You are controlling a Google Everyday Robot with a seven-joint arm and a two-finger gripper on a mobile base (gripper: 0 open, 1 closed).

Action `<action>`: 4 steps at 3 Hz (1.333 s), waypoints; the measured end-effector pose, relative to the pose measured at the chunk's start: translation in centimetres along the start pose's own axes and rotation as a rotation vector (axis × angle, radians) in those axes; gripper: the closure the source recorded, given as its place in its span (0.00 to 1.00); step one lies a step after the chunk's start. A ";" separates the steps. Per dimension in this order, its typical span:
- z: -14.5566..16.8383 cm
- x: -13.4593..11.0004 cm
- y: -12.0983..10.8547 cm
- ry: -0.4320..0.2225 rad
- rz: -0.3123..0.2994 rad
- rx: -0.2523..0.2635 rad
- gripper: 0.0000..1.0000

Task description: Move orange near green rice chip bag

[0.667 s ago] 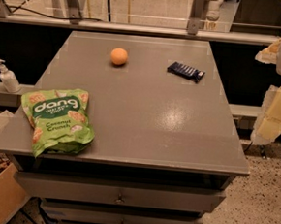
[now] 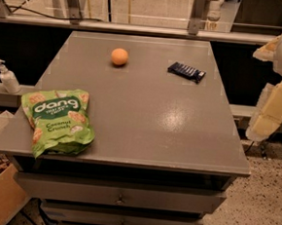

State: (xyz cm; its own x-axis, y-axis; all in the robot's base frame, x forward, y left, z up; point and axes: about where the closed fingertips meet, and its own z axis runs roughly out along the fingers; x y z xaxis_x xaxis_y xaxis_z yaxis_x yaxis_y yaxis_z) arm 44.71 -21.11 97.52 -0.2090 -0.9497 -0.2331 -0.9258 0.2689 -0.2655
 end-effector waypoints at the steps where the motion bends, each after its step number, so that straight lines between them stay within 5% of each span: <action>1: 1.8 -2.2 -1.4 -0.057 -0.006 0.030 0.00; 3: 7.0 -9.0 -6.7 -0.210 -0.032 0.131 0.00; 4: 9.0 -11.8 -8.7 -0.280 0.003 0.086 0.00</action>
Offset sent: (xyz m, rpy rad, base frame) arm 0.1124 0.0818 -0.0291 0.1693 -0.1995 0.0541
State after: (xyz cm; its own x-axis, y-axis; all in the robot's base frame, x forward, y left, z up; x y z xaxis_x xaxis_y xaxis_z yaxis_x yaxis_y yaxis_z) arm 58.06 -10.77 94.12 -0.1056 -0.8711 -0.4797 -0.8927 0.2956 -0.3402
